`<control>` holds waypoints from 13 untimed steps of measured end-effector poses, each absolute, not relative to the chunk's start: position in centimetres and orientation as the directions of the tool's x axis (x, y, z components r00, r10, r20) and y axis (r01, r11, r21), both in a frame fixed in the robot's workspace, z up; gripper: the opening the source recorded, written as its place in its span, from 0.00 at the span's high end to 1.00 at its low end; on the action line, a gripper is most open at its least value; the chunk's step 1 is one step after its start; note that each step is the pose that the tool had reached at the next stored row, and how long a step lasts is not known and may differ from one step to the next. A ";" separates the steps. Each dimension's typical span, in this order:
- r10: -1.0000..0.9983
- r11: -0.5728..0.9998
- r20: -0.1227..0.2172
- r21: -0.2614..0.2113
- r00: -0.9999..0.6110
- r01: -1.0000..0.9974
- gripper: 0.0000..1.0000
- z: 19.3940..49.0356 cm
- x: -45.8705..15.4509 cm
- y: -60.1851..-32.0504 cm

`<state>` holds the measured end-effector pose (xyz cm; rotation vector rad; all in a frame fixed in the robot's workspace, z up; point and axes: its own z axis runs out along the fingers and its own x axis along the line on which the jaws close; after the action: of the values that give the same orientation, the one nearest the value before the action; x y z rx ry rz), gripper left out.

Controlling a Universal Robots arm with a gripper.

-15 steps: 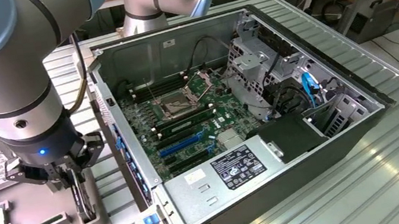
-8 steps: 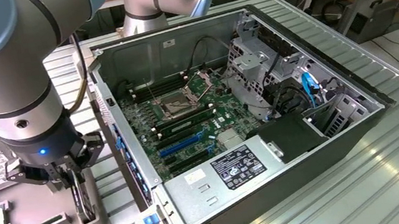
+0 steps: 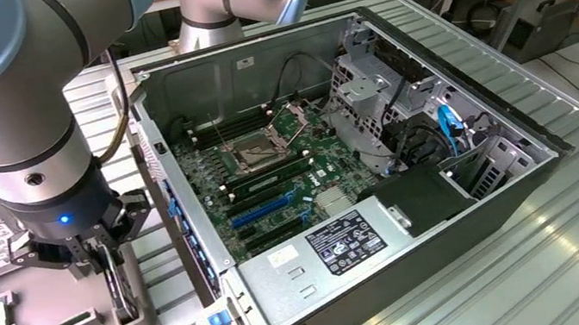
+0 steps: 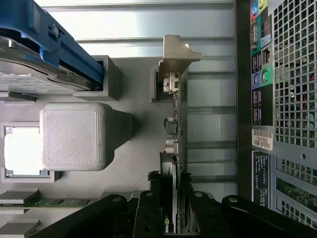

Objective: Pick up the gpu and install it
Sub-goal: 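Pick up the gpu and move the gpu toward the slot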

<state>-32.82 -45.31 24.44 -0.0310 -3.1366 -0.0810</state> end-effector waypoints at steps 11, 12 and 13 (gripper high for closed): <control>0.015 0.998 0.004 0.054 -1.000 0.015 0.74 25.7 -32.8 -45.3; 0.015 0.998 0.004 0.054 -1.000 0.015 0.74 26.0 -32.8 -45.3; 0.015 0.998 0.004 0.054 -1.000 0.015 0.74 26.3 -32.8 -45.3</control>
<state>-32.82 -45.31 26.27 -0.0239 -3.1364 -0.0844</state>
